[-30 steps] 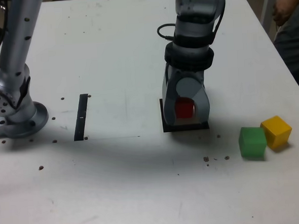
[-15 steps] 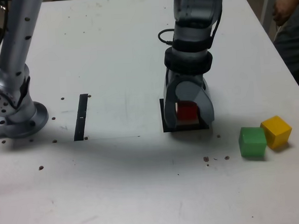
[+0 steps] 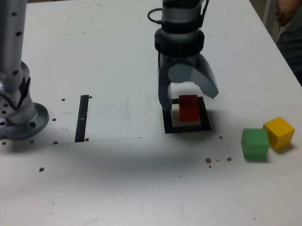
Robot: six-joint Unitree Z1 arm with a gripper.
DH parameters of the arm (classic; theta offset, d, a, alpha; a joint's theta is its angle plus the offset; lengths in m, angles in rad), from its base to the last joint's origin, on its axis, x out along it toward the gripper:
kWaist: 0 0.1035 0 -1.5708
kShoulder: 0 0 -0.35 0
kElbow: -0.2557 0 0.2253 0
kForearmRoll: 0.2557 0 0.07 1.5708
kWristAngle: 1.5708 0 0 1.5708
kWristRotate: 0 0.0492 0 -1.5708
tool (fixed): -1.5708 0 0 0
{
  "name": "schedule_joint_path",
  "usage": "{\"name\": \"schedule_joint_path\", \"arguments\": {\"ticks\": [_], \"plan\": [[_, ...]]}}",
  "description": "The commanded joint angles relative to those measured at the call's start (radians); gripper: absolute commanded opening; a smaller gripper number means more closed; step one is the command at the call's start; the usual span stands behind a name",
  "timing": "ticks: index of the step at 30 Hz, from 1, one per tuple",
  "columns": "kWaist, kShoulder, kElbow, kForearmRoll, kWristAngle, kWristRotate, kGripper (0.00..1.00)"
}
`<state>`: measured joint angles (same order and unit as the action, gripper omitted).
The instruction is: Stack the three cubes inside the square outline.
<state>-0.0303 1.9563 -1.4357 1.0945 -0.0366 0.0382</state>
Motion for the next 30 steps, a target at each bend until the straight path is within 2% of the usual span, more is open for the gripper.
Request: {"name": "schedule_joint_path", "arguments": {"ticks": [1,8,13,20,30], "plan": [[-0.003,-0.021,-0.028,0.022,0.023,0.005,1.0],[-0.033,-0.015,-0.141,0.097,0.069,0.006,1.0],[-0.055,0.057,-0.29,0.176,0.086,0.022,1.0],[-0.071,0.195,-0.477,0.225,0.078,0.067,1.0],[-0.105,0.319,-0.689,0.278,0.061,0.105,1.0]]}}
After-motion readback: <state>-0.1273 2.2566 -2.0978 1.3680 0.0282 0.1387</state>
